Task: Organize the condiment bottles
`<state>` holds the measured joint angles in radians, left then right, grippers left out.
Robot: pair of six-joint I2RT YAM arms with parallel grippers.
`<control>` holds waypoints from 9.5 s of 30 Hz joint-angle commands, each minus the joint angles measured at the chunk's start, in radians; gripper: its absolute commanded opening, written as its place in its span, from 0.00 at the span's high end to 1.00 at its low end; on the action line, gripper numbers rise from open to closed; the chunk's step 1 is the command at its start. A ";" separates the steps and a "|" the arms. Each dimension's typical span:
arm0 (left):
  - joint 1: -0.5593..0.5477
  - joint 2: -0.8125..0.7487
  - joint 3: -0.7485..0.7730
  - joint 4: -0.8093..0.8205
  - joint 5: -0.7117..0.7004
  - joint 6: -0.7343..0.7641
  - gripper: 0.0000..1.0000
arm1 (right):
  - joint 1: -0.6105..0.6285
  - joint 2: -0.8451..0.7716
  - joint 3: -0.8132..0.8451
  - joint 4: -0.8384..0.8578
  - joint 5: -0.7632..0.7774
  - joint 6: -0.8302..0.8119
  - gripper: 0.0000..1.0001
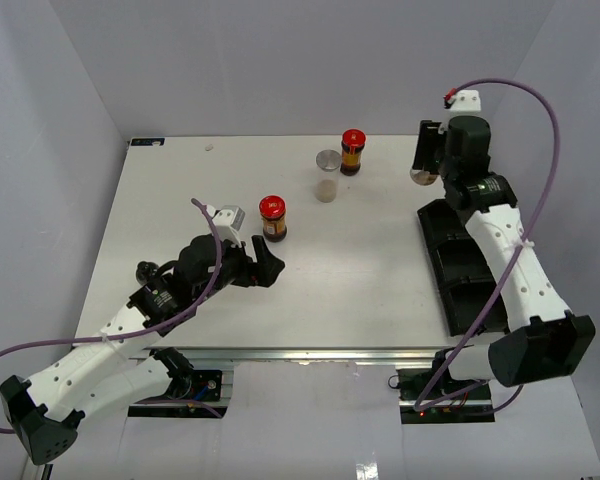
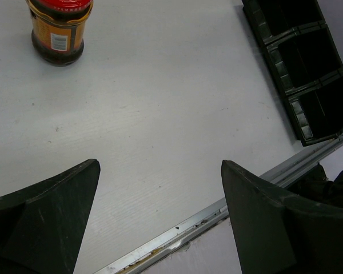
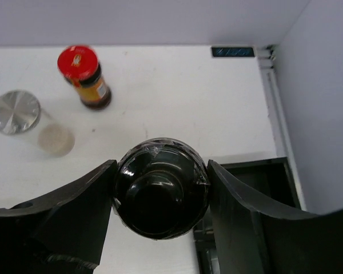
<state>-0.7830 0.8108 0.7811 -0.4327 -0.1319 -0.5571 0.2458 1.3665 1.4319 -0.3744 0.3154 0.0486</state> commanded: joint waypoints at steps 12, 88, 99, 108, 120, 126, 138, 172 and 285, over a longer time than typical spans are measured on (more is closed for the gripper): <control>-0.002 0.023 0.008 0.076 0.074 -0.032 0.02 | -0.338 -0.056 -0.309 0.189 -0.059 0.081 0.92; 0.030 0.099 0.192 -0.088 -0.153 0.057 0.02 | -0.221 0.111 -0.106 0.182 -0.441 0.050 0.02; 0.034 -0.030 0.118 -0.058 -0.005 0.076 0.02 | -0.090 0.342 0.039 0.532 -0.498 0.140 0.03; 0.034 -0.017 0.125 -0.060 -0.032 0.118 0.02 | -0.042 0.702 0.430 0.430 -0.468 0.091 0.05; 0.034 0.039 0.111 -0.008 -0.018 0.130 0.02 | 0.007 0.824 0.482 0.487 -0.403 0.018 0.08; 0.034 0.043 0.105 0.003 -0.001 0.121 0.02 | 0.021 0.867 0.509 0.490 -0.373 -0.006 0.09; 0.034 0.035 0.099 -0.006 -0.017 0.130 0.02 | 0.053 0.954 0.550 0.491 -0.338 -0.015 0.08; 0.034 0.034 0.133 0.017 0.007 0.123 0.02 | 0.073 0.680 0.252 0.597 -0.134 -0.140 0.92; 0.034 0.028 0.269 -0.027 0.127 0.078 0.02 | -0.514 -0.232 -0.904 0.801 0.098 0.117 0.05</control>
<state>-0.7490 0.8543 1.0092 -0.4545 -0.0170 -0.4717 -0.2626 1.1370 0.4788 0.3354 0.3902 0.1561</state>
